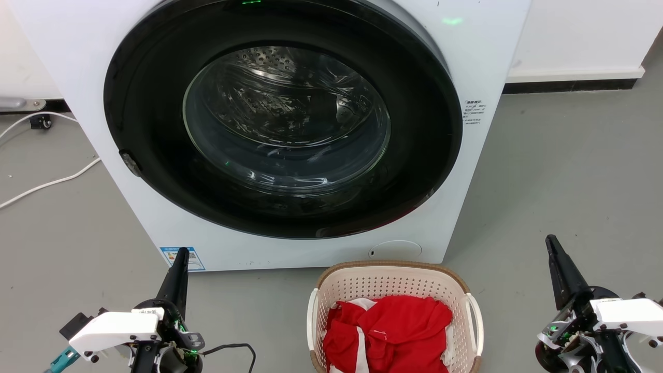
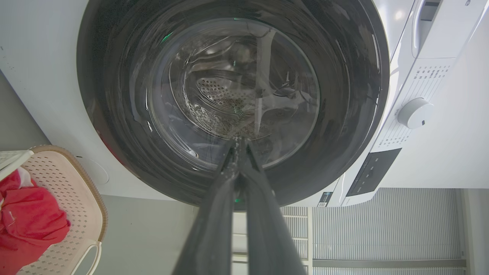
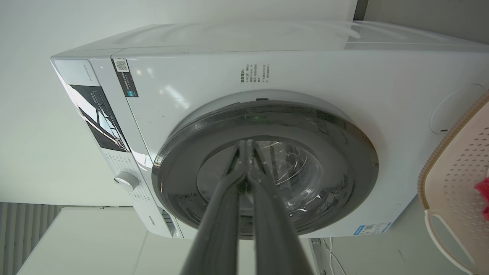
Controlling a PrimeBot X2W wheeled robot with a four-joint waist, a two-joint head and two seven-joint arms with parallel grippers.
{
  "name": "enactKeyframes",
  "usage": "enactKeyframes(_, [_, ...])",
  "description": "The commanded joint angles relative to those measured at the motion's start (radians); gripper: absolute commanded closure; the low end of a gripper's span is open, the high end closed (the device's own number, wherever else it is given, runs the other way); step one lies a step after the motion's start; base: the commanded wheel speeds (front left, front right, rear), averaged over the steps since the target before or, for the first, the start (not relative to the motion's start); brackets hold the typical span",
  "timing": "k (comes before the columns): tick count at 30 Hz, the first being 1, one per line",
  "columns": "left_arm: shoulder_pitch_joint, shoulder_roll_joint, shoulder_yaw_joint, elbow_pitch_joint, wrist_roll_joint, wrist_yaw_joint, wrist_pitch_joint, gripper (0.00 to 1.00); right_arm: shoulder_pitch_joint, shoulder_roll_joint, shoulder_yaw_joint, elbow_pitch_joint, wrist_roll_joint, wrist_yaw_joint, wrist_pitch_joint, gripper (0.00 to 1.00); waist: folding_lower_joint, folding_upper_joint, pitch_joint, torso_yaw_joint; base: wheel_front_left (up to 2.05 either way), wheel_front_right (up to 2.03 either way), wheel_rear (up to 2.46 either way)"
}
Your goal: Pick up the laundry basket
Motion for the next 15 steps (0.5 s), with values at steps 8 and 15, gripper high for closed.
enactKeyframes(8, [-0.009, 0.002, 0.002, 0.001, 0.0, -0.005, 0.003, 1.0, -0.01, -0.005, 0.001, -0.004, 0.004, 0.0, 0.001, 1.0, 0.0, 0.0, 0.0, 0.0, 0.0, 0.0, 0.0])
enactKeyframes(15, [-0.009, 0.002, 0.002, 0.001, 0.0, -0.005, 0.002, 1.0, -0.01, -0.005, 0.001, -0.004, 0.004, 0.0, 0.001, 1.0, 0.0, 0.0, 0.0, 0.0, 0.0, 0.0, 0.0])
